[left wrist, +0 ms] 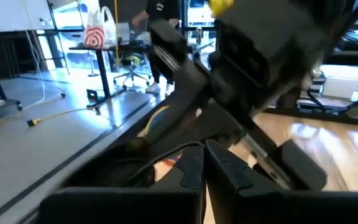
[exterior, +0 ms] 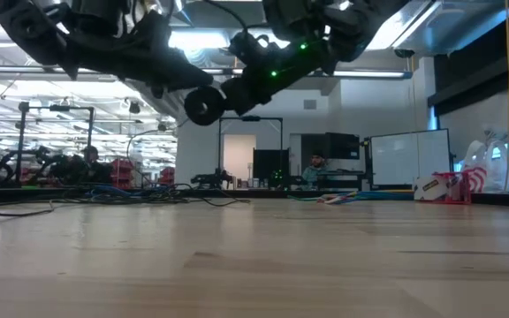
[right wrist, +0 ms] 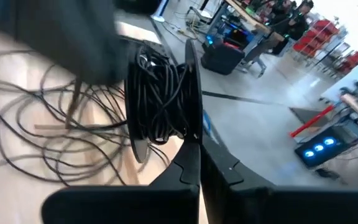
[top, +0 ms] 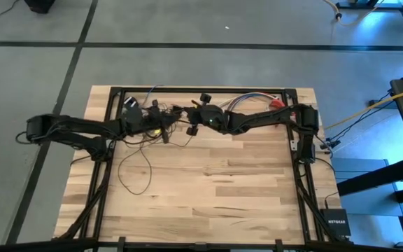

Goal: Coiling cords

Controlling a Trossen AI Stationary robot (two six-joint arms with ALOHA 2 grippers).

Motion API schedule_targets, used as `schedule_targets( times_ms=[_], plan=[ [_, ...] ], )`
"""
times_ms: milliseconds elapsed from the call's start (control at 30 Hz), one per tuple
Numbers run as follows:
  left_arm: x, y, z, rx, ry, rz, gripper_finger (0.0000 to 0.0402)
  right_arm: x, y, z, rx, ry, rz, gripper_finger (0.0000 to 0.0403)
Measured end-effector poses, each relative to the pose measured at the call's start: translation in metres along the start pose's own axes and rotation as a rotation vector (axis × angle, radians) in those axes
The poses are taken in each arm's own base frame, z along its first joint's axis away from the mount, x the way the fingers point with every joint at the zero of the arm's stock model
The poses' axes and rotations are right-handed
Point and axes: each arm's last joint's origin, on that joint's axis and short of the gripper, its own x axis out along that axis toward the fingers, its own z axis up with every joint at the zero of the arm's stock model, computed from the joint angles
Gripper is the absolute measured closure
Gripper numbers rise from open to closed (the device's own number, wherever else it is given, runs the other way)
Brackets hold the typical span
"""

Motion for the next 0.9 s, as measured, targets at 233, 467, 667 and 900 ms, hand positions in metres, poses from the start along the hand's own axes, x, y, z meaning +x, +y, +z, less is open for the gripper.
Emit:
schedule_targets(
  times_ms=[233, 467, 667, 900],
  plan=[
    [0.01, -0.003, -0.016, 0.017, 0.064, -0.004, 0.039, 0.001, -0.004, 0.012, 0.092, -0.027, 0.02, 0.0402],
    [0.011, -0.003, -0.018, 0.065, 0.08, -0.003, 0.0395, -0.001, -0.008, 0.03, 0.167, -0.099, 0.055, 0.0402],
    [0.011, -0.002, -0.019, 0.072, 0.084, 0.005, 0.0401, -0.004, -0.008, 0.046, 0.178, -0.138, 0.06, 0.0402],
    [0.011, -0.004, -0.019, 0.073, 0.089, -0.001, 0.0397, -0.004, -0.008, 0.045, 0.167, -0.117, 0.063, 0.0402]
  ],
)
